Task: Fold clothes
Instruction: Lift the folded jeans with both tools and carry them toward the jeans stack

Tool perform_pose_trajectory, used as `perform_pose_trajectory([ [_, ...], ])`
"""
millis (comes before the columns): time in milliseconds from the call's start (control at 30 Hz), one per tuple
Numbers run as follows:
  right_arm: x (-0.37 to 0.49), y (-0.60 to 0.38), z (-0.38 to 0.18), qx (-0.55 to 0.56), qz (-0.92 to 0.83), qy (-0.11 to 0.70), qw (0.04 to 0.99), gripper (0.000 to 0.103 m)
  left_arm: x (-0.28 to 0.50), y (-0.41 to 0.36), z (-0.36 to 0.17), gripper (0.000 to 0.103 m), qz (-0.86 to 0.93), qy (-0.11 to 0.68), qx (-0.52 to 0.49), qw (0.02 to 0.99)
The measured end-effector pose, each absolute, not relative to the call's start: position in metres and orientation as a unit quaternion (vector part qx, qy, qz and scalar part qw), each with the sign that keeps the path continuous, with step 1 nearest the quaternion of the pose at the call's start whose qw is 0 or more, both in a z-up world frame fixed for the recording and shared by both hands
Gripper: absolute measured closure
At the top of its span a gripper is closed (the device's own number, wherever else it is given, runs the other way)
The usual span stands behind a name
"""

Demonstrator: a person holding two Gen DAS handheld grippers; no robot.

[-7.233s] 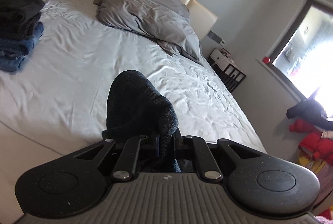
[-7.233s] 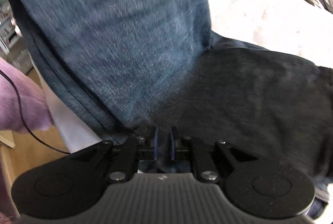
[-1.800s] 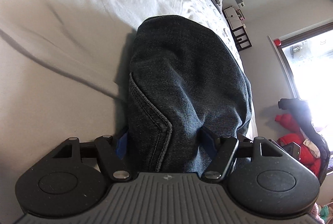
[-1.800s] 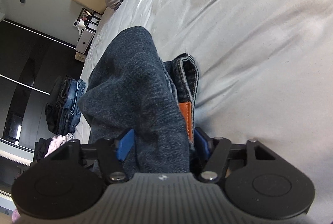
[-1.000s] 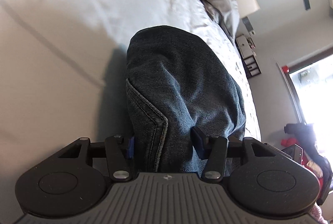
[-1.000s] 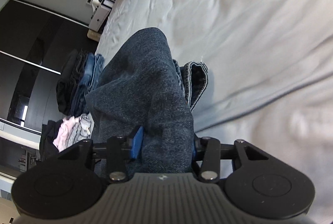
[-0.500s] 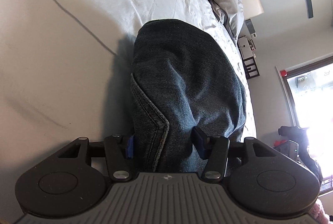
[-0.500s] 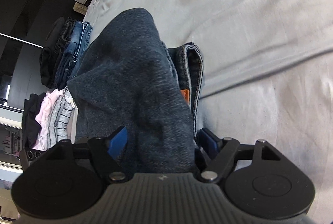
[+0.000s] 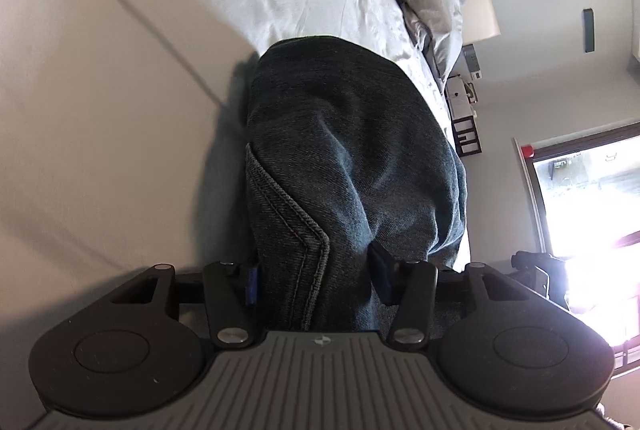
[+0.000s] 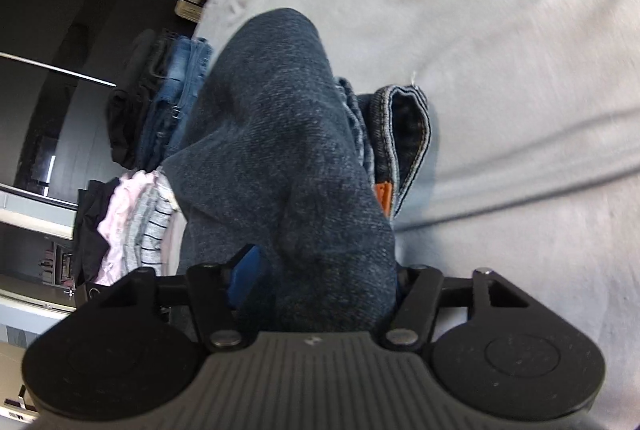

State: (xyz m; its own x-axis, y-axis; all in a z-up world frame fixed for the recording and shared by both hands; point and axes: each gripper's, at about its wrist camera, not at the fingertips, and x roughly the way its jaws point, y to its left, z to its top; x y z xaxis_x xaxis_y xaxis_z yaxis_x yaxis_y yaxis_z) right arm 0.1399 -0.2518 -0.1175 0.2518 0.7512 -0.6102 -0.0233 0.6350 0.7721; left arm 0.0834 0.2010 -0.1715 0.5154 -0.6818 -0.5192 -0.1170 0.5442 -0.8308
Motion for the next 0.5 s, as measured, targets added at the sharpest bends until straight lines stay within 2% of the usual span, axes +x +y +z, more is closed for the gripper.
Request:
perform_pose_trajectory([
  [67,0.142,-0.242,-0.109,0.336,0.283,0.538,0.719,0.048,0.084,0.212,-0.164,0.056,-0.18,0.443,-0.443,0.758],
  [233,0.159,-0.203,-0.073,0.329,0.318,0.521,0.721,0.05,0.091,0.247,-0.133,0.056,-0.155,0.421,-0.455,0.769],
  [500,0.223,-0.125,0.009,0.343,0.376,0.469,0.722,0.05,0.134,0.316,-0.019,0.056,-0.145,0.36,-0.403,0.829],
])
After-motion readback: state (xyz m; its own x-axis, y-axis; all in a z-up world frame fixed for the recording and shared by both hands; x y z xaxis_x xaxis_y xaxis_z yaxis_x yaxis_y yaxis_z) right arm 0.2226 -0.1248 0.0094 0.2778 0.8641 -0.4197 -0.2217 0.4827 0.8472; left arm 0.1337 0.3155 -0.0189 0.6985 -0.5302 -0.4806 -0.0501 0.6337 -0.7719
